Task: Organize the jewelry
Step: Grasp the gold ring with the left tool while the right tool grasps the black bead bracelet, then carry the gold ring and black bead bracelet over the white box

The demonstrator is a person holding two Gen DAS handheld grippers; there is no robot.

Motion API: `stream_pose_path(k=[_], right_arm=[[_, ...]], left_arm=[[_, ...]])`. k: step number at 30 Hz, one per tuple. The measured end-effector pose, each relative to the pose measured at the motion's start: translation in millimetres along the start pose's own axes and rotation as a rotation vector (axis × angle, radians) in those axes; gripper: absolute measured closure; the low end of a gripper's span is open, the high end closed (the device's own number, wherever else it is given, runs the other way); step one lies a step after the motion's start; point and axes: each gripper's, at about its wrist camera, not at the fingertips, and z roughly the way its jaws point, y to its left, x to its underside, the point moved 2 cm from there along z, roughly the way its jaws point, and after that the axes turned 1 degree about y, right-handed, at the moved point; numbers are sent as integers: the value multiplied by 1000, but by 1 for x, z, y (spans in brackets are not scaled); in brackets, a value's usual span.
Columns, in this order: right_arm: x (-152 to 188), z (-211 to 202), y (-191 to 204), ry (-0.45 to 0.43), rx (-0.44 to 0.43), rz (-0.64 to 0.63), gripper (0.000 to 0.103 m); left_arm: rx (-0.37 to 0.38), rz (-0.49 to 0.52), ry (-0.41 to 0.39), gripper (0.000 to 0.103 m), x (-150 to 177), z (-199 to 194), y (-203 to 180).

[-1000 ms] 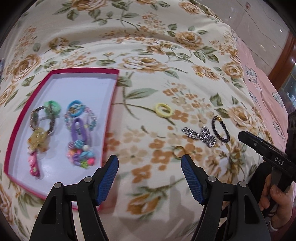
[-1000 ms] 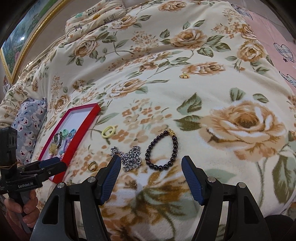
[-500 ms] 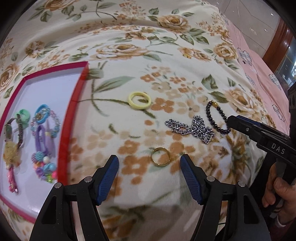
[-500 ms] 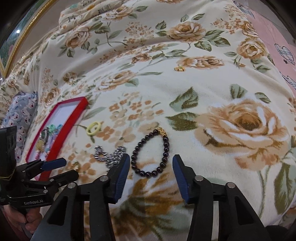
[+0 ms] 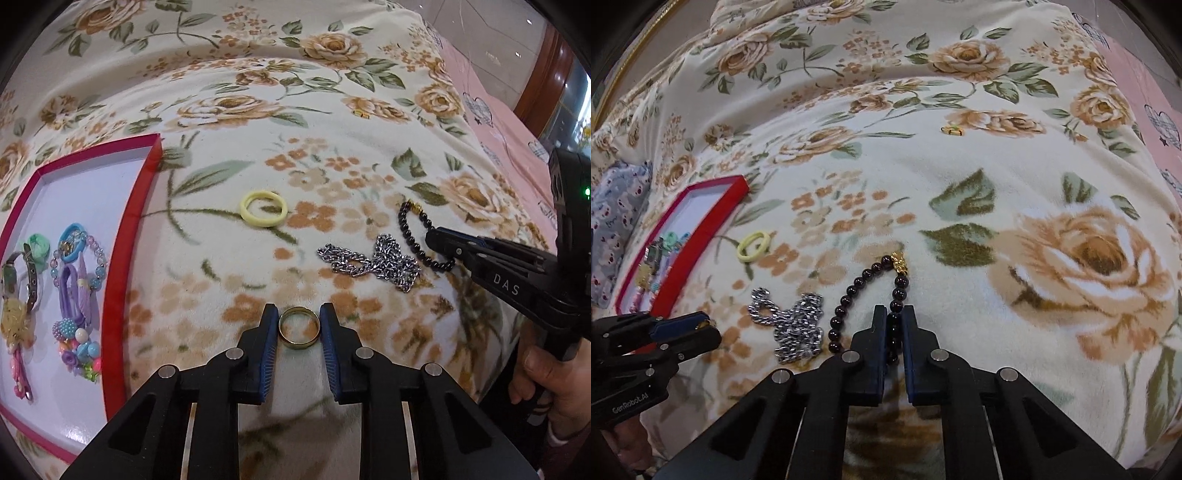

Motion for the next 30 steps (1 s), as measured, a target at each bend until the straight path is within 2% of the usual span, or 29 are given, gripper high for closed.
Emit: stream_pose_path(k=[8,15,30], right_arm=[[-13,-28,20,-67,-47,-24,96],[-26,-48,45,-106,-128,-40,96],[-33,-59,110,-108,-302,-101,96]], left_arm=[[16,-35,-53,81,3,-35,15],[0,-79,-95,81,12,-66,34],[-68,-189,-147,81,36,-114,78]])
